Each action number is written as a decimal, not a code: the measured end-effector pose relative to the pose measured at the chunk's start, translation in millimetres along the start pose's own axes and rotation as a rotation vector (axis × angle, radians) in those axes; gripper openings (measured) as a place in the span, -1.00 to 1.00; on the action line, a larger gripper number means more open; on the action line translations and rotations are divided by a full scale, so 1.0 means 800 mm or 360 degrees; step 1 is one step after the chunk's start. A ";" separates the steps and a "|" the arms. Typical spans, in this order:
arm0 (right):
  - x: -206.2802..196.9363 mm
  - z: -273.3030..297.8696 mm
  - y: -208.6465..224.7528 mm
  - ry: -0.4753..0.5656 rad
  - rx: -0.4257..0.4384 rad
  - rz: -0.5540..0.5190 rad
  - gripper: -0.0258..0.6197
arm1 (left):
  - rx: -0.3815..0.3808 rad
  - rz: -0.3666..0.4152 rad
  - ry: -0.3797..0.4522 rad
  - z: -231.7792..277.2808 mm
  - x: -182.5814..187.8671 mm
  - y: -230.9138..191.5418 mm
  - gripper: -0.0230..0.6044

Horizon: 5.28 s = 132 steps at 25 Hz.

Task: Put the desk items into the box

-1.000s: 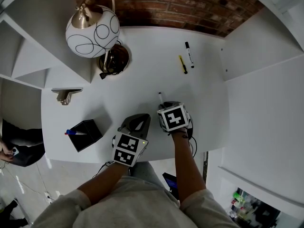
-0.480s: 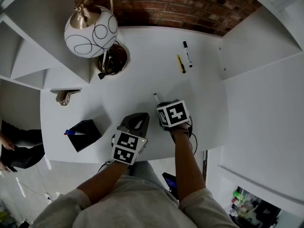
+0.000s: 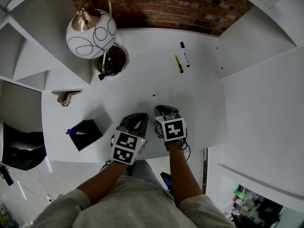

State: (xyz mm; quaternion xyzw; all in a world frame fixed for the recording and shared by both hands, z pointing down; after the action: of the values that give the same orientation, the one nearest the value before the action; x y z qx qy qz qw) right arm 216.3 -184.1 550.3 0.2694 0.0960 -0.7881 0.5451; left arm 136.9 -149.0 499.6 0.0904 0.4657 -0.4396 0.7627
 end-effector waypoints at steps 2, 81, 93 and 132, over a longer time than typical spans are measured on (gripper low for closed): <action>0.002 -0.008 -0.002 0.0080 -0.0033 0.0012 -0.77 | 0.0005 0.0010 0.0002 -0.005 0.004 0.001 -0.91; 0.096 -0.106 -0.391 0.1139 0.0487 -0.0647 -0.78 | 0.0909 -0.0271 0.0523 -0.362 -0.043 -0.121 -0.91; 0.055 -0.048 -0.409 0.0676 0.0568 -0.0827 -0.77 | 0.0957 -0.0353 0.0516 -0.374 -0.059 -0.129 -0.91; 0.103 -0.207 -0.399 0.1076 0.0528 -0.0676 -0.86 | 0.0897 -0.0100 0.0690 -0.413 0.011 -0.090 -0.91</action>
State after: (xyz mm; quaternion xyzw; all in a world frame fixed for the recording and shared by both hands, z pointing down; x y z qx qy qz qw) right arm -43.0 -53.2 322.7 0.5705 0.1946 -0.7550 0.2582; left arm -124.6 -16.6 330.3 0.3741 0.4796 -0.5447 0.5773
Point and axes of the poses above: the fingertips, and each gripper's own axes: z forward along the fingers, y to its right, x out of its top, the point moved 3 cm from there along -z, backward along the fingers, and after that the axes turned 1 degree about -y, right-handed, at the moved point
